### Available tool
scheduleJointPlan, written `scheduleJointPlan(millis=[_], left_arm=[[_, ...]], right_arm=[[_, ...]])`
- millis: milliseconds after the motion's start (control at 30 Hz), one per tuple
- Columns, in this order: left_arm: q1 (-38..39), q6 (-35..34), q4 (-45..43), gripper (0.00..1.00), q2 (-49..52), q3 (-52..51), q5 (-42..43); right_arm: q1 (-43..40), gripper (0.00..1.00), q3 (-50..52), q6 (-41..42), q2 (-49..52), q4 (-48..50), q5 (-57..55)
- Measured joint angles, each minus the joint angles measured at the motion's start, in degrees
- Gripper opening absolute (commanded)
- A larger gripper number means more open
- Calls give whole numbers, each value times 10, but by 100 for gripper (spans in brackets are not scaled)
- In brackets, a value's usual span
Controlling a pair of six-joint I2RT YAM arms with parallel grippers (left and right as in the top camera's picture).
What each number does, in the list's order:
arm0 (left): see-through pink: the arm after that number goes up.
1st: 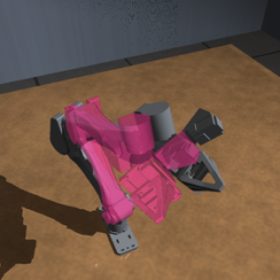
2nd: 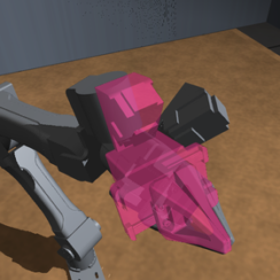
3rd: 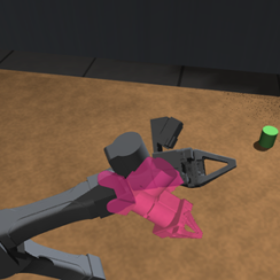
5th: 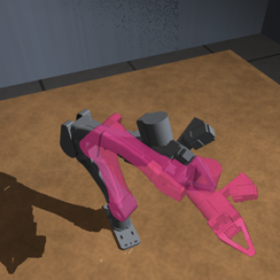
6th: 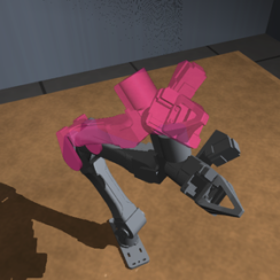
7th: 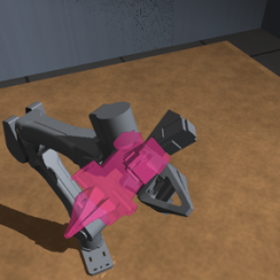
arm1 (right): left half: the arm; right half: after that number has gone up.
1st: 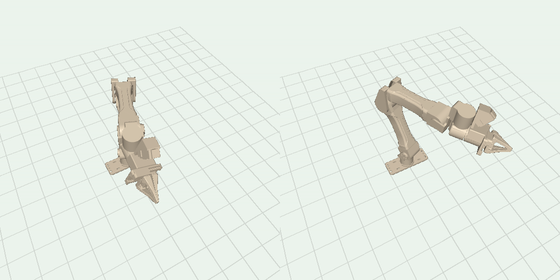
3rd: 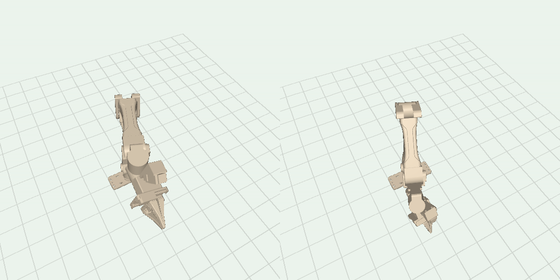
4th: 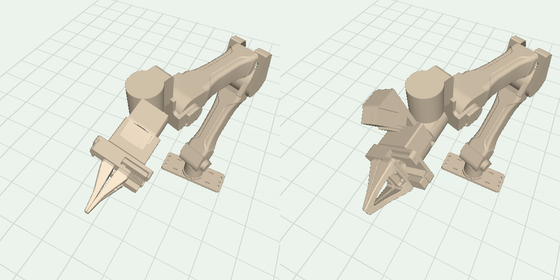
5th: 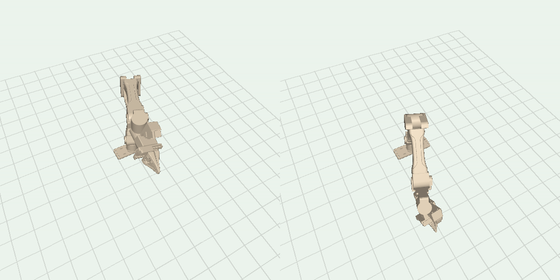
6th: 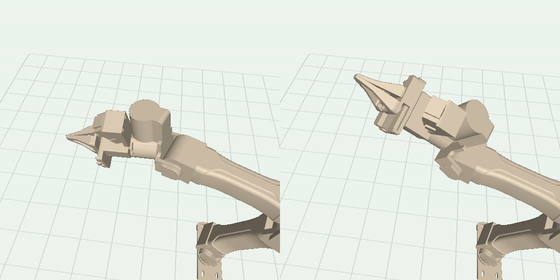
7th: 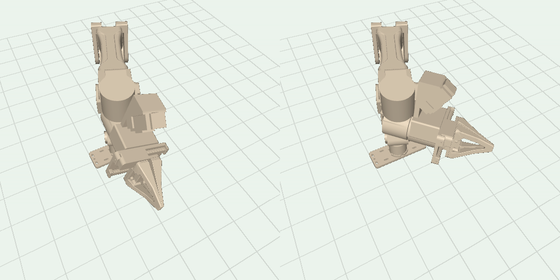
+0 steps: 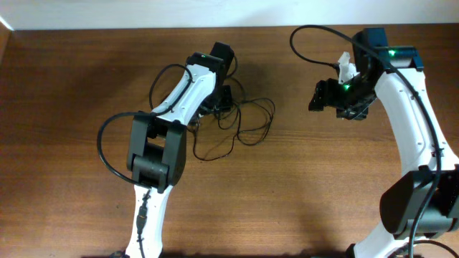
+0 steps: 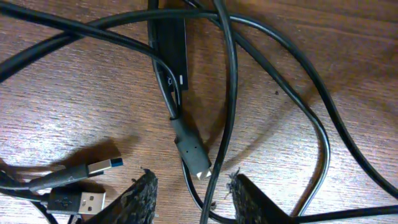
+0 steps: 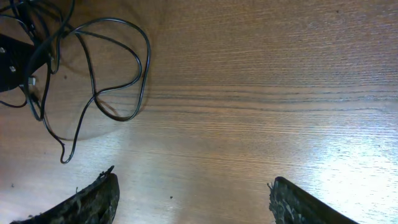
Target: Untangle cables
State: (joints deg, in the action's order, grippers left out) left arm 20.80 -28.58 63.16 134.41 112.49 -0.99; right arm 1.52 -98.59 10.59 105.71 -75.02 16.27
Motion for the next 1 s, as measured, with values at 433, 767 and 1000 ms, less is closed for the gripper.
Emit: scheduleJointPlan(millis=[433, 767, 1000], left_arm=[[61, -9, -39, 0, -1, -39, 0], [6, 132, 205, 0, -188, 277, 73], [-29, 132, 150, 0, -286, 277, 142]], right_arm=[[0, 79, 0, 0, 0, -5, 0], [90, 73, -3, 35, 0, 179, 180], [106, 74, -3, 106, 0, 202, 192]])
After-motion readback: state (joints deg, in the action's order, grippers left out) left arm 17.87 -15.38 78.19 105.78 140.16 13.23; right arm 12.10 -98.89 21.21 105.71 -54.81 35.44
